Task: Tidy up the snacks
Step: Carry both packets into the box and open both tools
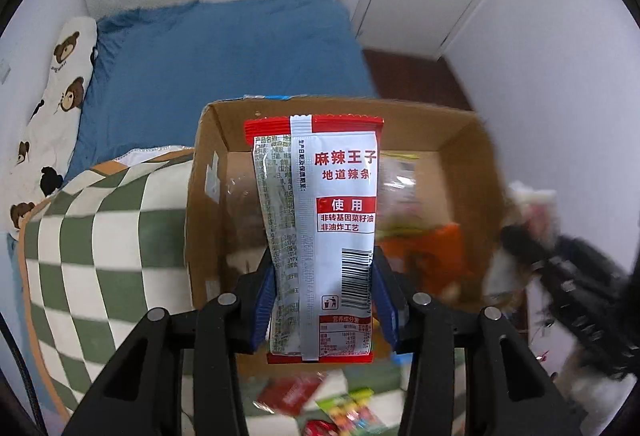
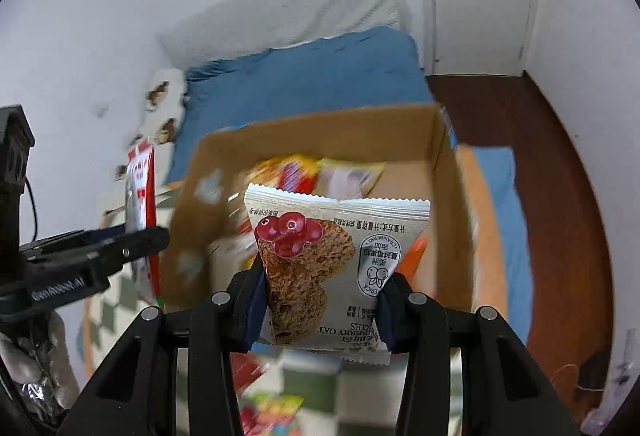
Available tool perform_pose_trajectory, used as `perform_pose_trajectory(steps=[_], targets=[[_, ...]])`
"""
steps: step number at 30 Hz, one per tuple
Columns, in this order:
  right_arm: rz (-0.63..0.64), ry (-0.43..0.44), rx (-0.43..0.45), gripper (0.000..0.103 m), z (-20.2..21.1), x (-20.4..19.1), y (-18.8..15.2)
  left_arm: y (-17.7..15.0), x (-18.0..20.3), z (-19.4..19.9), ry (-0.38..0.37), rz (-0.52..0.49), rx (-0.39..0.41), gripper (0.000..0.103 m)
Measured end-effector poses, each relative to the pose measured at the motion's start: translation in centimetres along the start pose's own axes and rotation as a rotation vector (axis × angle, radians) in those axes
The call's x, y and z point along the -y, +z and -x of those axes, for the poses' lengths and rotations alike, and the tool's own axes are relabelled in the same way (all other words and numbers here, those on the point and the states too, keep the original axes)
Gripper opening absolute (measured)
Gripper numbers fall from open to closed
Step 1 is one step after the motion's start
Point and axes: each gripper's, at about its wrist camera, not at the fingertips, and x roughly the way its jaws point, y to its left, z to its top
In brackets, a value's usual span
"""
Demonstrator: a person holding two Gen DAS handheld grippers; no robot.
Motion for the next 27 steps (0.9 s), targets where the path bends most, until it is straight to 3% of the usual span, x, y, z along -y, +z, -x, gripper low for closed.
perform_pose_trajectory(steps=[8,15,16,18,20,27], targets=[[-0.022,-0.085,-0.115,0.047,-8.0,3.0,5.9,4.6,-3.2,-8.6,0.063,0.071,-0.144,0.041],[-0.023,-0.105,-0.2,0.049,-13.2,4.5,6.4,5.7,-3.6,-11.6,0.096,0.074,-0.199,0.048],[-0.026,-0.116,-0.213,0.052,-13.5,4.7,6.4,5.7,-3.9,-12.0,0.099,0.092,-0.212,0.052],[-0.023,-0.147,-0.217,0.094,-14.4,5.0,6.5,5.8,-4.1,-12.7,0.079,0.106,-0.227,0.072],[-0.03,-0.145,-0.219,0.095,-14.9,5.3,6.5,5.8,-3.9,-12.8,0.086,0.094,-0.222,0.088],[-0.006,-0.16,-0.243,0.095,-15.9,5.0,6.4,5.4,-2.3,-12.1,0.086,0.069,-0.206,0.093]])
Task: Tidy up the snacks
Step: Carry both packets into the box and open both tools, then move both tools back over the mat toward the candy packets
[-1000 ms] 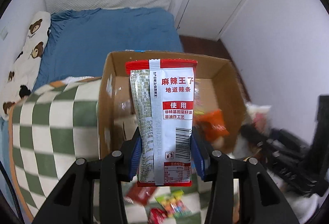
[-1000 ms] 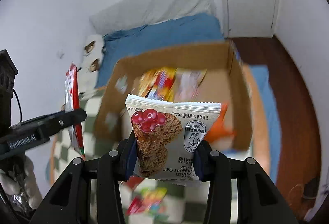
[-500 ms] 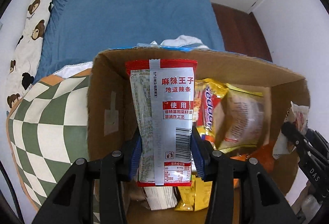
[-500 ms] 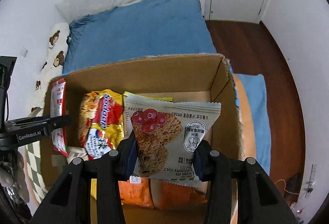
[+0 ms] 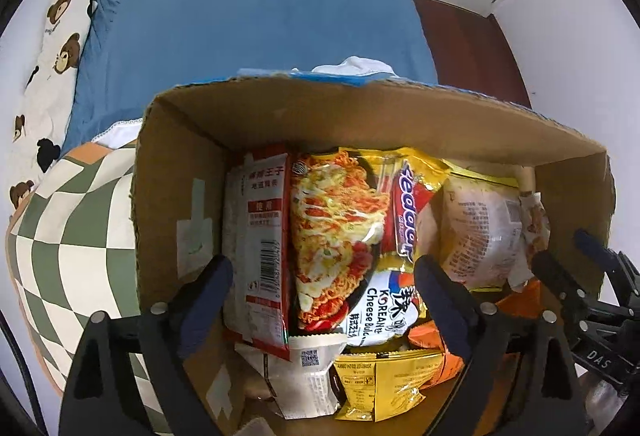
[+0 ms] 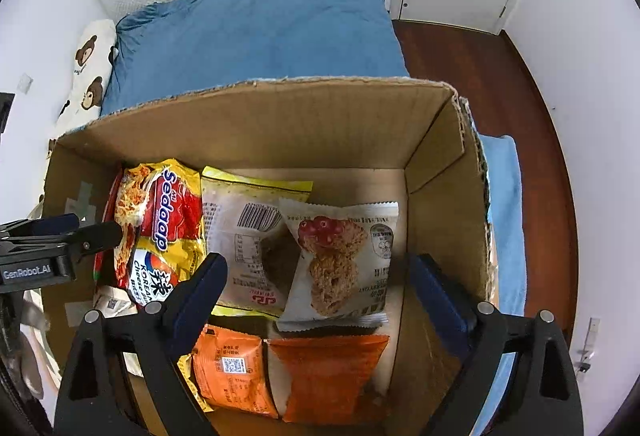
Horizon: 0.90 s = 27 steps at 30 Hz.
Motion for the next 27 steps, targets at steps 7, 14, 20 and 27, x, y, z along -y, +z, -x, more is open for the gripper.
perform_pose_trajectory(steps=[7,14,20,27], targets=[[-0.017,0.013,0.001,0.095,0.3,-0.3,-1.2,-2.0,0.8,1.2,-0.007,0.007,0.039,0.093],[-0.004,0.026,0.032,0.095,1.6,-1.3,-3.2,-5.0,0.8,3.2,0.019,0.026,0.124,0.093],[0.031,0.011,0.107,0.095,4.3,-2.4,-5.7,-7.7,0.5,5.6,0.062,0.006,0.233,0.093],[0.024,0.033,0.192,0.095,7.8,-2.9,-9.5,-12.8,1.1,9.5,0.088,-0.047,0.371,0.093]])
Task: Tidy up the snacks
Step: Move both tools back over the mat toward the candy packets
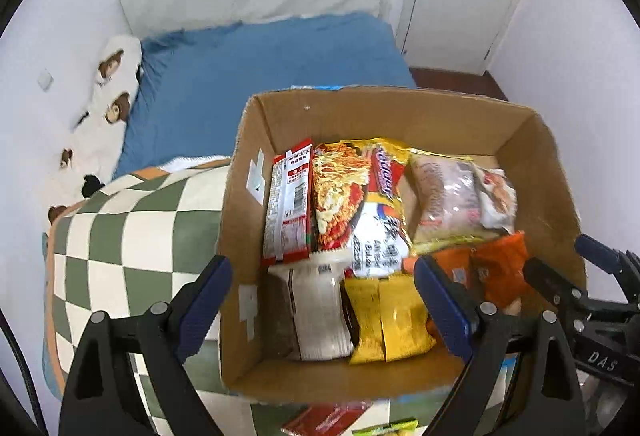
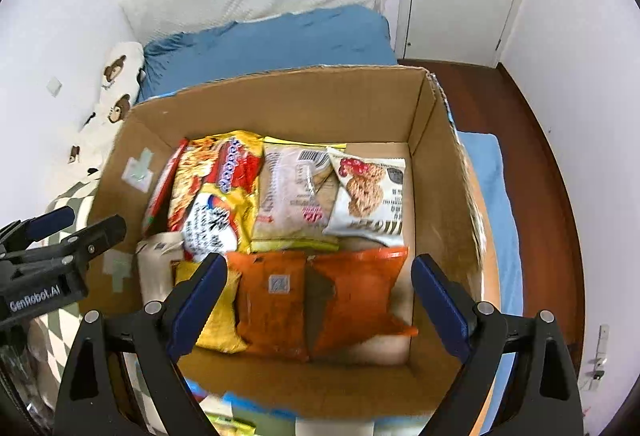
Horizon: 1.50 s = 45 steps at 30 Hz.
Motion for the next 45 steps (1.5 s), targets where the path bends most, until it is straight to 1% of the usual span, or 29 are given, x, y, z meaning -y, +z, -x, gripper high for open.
perform_pose_trajectory(steps=[4,8,11,15,19,22,27,29,31,32,33,34,37,38,39,40,41,42,45], targets=[[-0.004,-0.003,0.047,0.095,2.8,0.1,-1.9,-2.0,0.3,2.7,-0.006,-0.013,0.049,0.093],[-0.012,-0.012,0.1,0.095,5.9,0.4,-3.4,-3.9,0.7,5.9,0.003,-0.017,0.125,0.093],[-0.013,-0.022,0.141,0.095,8.3,0.3,-4.7,-5.1,0.9,8.0,0.002,-0.018,0.163,0.093],[-0.005,-0.018,0.181,0.095,11.2,-0.3,-6.4,-6.7,1.1,10.0,-0.007,-0.016,0.194,0.093],[0.001,-0.003,0.219,0.095,13.9,-1.3,-7.6,-7.8,1.1,11.9,0.004,-0.016,0.238,0.093],[-0.004,0.012,0.245,0.095,15.5,-1.9,-8.7,-8.4,1.0,12.8,0.006,-0.01,0.255,0.093],[-0.032,0.046,0.247,0.095,16.9,-2.3,-10.4,-9.4,0.3,13.6,0.014,0.002,0.262,0.093],[-0.054,0.059,0.229,0.095,16.8,-2.4,-11.3,-10.2,-0.2,13.4,0.024,0.016,0.251,0.093],[-0.091,0.092,0.184,0.095,16.0,-2.3,-12.5,-11.5,-0.9,12.7,0.033,0.032,0.228,0.093],[-0.124,0.118,0.146,0.095,15.1,-2.2,-13.5,-12.4,-1.4,12.1,0.047,0.04,0.211,0.093],[-0.152,0.146,0.105,0.095,14.1,-2.2,-14.4,-13.1,-1.8,11.4,0.061,0.044,0.194,0.093],[-0.185,0.178,0.054,0.095,12.8,-2.2,-15.5,-14.1,-2.3,10.3,0.079,0.046,0.158,0.093],[-0.285,0.268,-0.136,0.095,7.4,-2.5,-19.7,-17.1,-4.1,7.0,0.119,0.057,0.038,0.093],[-0.3,0.277,-0.172,0.095,6.3,-2.6,-20.5,-18.1,-4.8,5.8,0.133,0.065,-0.001,0.093],[-0.34,0.303,-0.229,0.095,4.6,-2.7,-21.9,-19.1,-5.3,5.0,0.147,0.068,-0.026,0.093],[-0.366,0.316,-0.255,0.095,3.5,-2.7,-22.7,-19.9,-5.6,4.3,0.159,0.067,-0.048,0.093],[-0.378,0.304,-0.274,0.095,2.5,-2.8,-23.5,-20.7,-5.9,3.7,0.168,0.065,-0.074,0.093],[-0.358,0.274,-0.279,0.095,1.7,-3.2,-23.8,-21.5,-6.2,2.9,0.176,0.065,-0.103,0.093],[-0.242,0.188,-0.26,0.095,0.2,-5.0,-23.7,-23.2,-7.0,1.1,0.198,0.07,-0.164,0.093]])
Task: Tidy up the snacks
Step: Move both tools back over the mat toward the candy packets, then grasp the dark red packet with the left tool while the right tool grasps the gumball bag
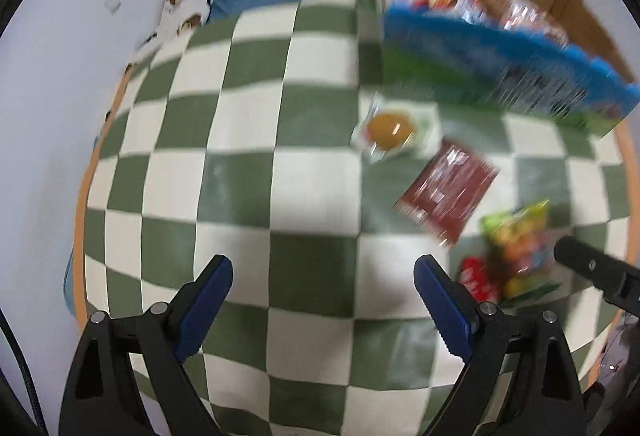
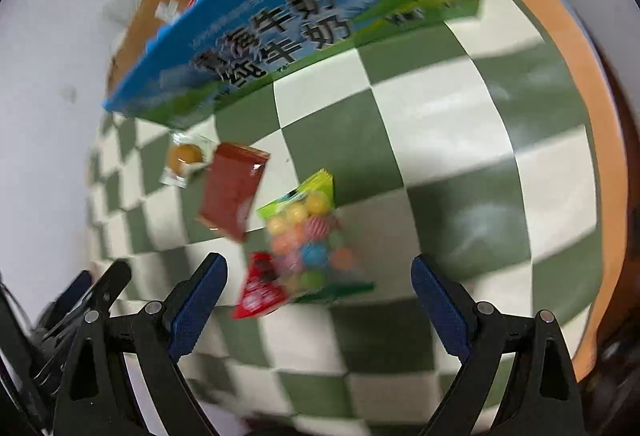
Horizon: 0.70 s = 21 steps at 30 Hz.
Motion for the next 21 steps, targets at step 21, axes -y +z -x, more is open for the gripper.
perform_pose_trajectory(steps=[21], targets=[[0.162,-0.178,-0.049,0.055,-4.0,0.8,-0.1,7.1,11.0,-7.1,-0.208,-0.394,-0.164,0.093]])
